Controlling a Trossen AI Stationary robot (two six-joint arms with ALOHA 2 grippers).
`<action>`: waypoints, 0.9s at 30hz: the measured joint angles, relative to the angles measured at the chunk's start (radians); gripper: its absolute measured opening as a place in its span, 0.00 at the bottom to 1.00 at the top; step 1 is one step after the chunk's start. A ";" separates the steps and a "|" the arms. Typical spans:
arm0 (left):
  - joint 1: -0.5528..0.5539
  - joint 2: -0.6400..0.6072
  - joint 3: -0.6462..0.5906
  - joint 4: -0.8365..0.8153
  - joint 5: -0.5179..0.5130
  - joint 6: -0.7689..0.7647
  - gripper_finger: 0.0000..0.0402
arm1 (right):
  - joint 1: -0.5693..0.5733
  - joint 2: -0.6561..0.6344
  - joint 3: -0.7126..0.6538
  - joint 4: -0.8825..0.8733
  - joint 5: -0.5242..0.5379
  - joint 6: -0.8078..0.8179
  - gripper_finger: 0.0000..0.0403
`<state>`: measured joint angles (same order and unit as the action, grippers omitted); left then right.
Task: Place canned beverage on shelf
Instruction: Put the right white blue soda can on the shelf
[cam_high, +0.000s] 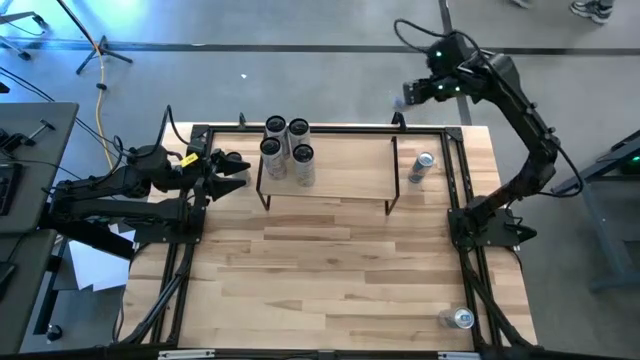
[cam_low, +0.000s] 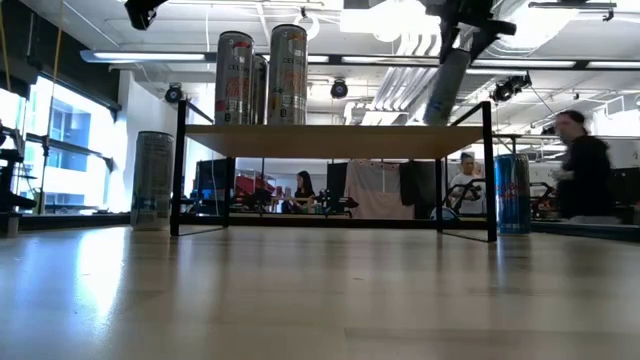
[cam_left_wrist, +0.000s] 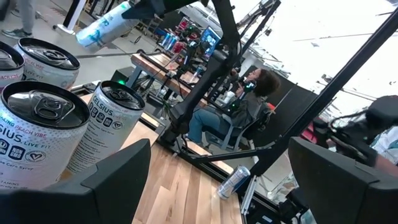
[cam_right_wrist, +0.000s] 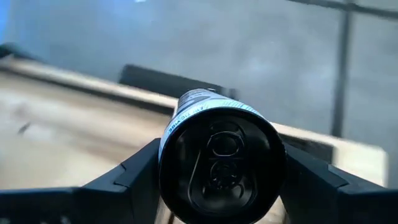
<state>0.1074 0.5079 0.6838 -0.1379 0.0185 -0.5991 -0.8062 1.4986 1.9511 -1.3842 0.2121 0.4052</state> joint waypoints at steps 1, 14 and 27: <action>0.000 0.000 0.000 0.000 0.000 0.000 0.87 | 0.018 0.000 0.000 0.016 -0.023 -0.023 0.61; 0.000 0.000 0.000 0.000 -0.002 -0.002 0.87 | 0.287 0.000 0.012 0.116 -0.301 -0.230 0.61; 0.000 0.015 0.000 0.000 -0.005 -0.027 0.87 | 0.455 0.083 0.096 -0.012 -0.299 -0.214 0.61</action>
<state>0.1076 0.5233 0.6838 -0.1375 0.0139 -0.6262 -0.3508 1.5817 2.0473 -1.3964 -0.0870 0.1911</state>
